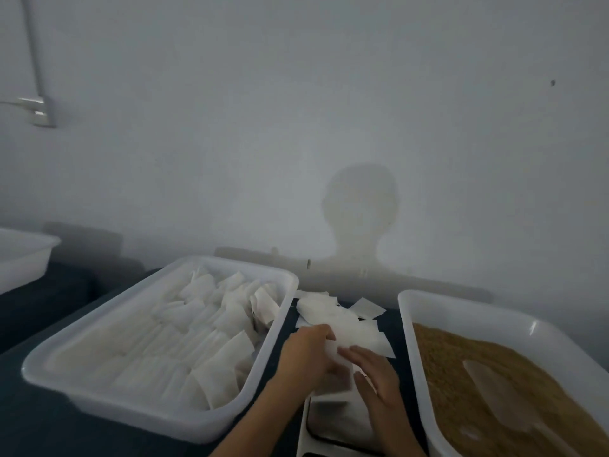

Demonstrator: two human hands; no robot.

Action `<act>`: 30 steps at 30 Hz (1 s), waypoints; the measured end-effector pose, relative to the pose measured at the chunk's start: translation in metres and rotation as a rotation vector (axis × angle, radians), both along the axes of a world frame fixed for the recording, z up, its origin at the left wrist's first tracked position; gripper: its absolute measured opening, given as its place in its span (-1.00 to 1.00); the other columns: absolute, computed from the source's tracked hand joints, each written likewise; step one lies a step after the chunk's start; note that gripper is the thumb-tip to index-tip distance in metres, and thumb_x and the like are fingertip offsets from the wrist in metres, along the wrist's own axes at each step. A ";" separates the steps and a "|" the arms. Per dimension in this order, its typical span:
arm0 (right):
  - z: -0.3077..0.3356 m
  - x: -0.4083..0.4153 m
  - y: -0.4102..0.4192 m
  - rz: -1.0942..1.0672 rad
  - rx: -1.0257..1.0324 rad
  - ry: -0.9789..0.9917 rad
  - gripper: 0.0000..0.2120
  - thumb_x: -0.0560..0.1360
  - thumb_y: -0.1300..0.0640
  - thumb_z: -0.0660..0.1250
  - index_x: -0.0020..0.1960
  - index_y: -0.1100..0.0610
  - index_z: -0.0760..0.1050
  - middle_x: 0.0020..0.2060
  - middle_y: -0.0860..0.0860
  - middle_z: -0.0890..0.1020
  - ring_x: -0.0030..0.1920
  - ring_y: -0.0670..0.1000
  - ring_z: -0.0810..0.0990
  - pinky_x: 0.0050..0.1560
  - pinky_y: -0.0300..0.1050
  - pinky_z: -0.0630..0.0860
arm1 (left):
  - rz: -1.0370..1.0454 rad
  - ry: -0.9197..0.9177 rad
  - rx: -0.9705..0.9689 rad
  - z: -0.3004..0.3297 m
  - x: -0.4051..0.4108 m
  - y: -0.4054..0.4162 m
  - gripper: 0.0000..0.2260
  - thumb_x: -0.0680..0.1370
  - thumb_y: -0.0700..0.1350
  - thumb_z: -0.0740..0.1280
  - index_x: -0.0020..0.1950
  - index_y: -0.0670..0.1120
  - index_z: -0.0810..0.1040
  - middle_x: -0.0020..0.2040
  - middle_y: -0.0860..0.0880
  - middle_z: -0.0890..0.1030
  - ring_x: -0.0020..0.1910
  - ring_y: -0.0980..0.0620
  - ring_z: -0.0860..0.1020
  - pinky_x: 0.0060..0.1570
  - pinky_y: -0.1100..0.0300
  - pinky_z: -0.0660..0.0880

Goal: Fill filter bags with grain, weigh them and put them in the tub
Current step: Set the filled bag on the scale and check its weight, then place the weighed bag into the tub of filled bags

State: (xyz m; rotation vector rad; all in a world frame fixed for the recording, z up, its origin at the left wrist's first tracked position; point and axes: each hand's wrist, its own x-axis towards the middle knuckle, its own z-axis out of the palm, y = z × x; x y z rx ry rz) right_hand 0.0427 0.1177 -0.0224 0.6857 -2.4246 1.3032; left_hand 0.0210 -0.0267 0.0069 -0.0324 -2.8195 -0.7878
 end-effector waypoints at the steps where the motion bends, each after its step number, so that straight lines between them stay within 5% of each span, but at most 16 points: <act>1: 0.010 0.004 -0.008 0.022 -0.033 0.030 -0.64 0.49 0.10 0.11 0.23 0.08 0.48 0.20 -0.03 0.54 0.27 -0.10 0.42 0.37 -0.09 0.23 | 0.021 0.005 -0.027 0.008 -0.002 -0.006 -0.59 0.43 0.08 0.40 0.22 -0.01 0.47 0.12 0.01 0.56 0.08 0.07 0.53 -0.01 0.35 0.34; 6: 0.056 0.000 -0.051 0.184 -0.213 -0.042 -0.64 0.54 0.29 0.14 0.20 -0.07 0.47 0.19 -0.27 0.46 0.24 -0.40 0.32 0.25 -0.48 0.18 | 0.132 0.129 -0.149 0.057 -0.005 -0.055 -0.82 0.48 0.04 0.34 -0.01 -0.03 0.56 -0.03 -0.01 0.61 -0.01 -0.01 0.58 -0.13 0.28 0.35; 9: 0.077 -0.017 -0.083 0.250 -0.117 -0.077 -0.52 0.52 0.42 0.11 0.28 -0.02 0.44 0.21 -0.28 0.41 0.21 -0.43 0.29 0.18 -0.59 0.17 | 0.253 0.126 -0.073 0.078 -0.006 -0.095 -0.76 0.42 0.08 0.40 -0.28 -0.06 0.48 -0.30 0.02 0.52 -0.15 -0.07 0.60 -0.32 0.23 0.33; 11: 0.083 -0.029 -0.104 0.253 -0.036 -0.080 -0.48 0.48 0.46 0.08 0.31 0.06 0.42 0.25 -0.18 0.42 0.24 -0.31 0.32 0.23 -0.53 0.17 | 0.294 0.079 -0.004 0.081 -0.012 -0.118 -0.75 0.43 0.05 0.41 -0.29 -0.10 0.50 -0.37 -0.02 0.52 -0.18 -0.12 0.62 -0.37 0.21 0.37; 15: 0.081 -0.048 -0.139 0.200 0.076 -0.160 -0.49 0.47 0.45 0.02 0.31 0.12 0.43 0.28 -0.02 0.46 0.32 -0.08 0.37 0.30 -0.29 0.26 | 0.327 -0.115 0.143 0.061 -0.030 -0.146 -0.70 0.50 -0.03 0.38 0.11 -0.21 0.55 -0.09 -0.14 0.64 -0.14 -0.10 0.66 -0.19 0.12 0.60; 17: 0.076 -0.055 -0.150 0.210 0.152 -0.227 -0.51 0.48 0.42 0.01 0.31 0.13 0.42 0.24 0.02 0.52 0.28 -0.01 0.43 0.28 -0.20 0.35 | 0.320 -0.222 0.177 0.044 -0.038 -0.150 -0.75 0.53 -0.06 0.34 0.05 -0.24 0.54 -0.03 -0.19 0.62 -0.01 -0.14 0.63 -0.16 0.11 0.58; 22: 0.060 -0.070 -0.166 0.138 0.403 -0.292 -0.71 0.53 0.25 0.13 0.22 0.12 0.43 0.14 0.06 0.57 0.15 0.10 0.50 0.17 -0.07 0.42 | 0.238 -0.457 0.041 0.016 -0.052 -0.155 -0.69 0.57 -0.07 0.28 0.21 -0.25 0.51 -0.09 -0.08 0.60 0.13 -0.10 0.58 0.01 0.19 0.52; 26: 0.048 -0.076 -0.173 0.070 0.779 -0.112 -0.74 0.57 0.13 0.16 0.22 0.17 0.44 0.17 0.12 0.51 0.17 0.12 0.40 0.23 -0.06 0.22 | 0.201 -0.509 -0.096 0.007 -0.064 -0.161 -0.67 0.55 -0.07 0.29 0.27 -0.18 0.48 0.22 -0.13 0.55 0.22 -0.07 0.51 0.16 0.17 0.43; 30: 0.039 -0.088 -0.186 0.111 1.249 -0.021 -0.61 0.60 0.08 0.10 0.39 0.15 0.35 0.35 0.07 0.42 0.43 0.12 0.21 0.40 0.31 -0.25 | 0.197 -0.397 -0.229 -0.004 -0.072 -0.165 -0.65 0.53 -0.01 0.28 0.27 -0.14 0.44 0.24 -0.11 0.52 0.22 -0.06 0.49 0.17 0.15 0.39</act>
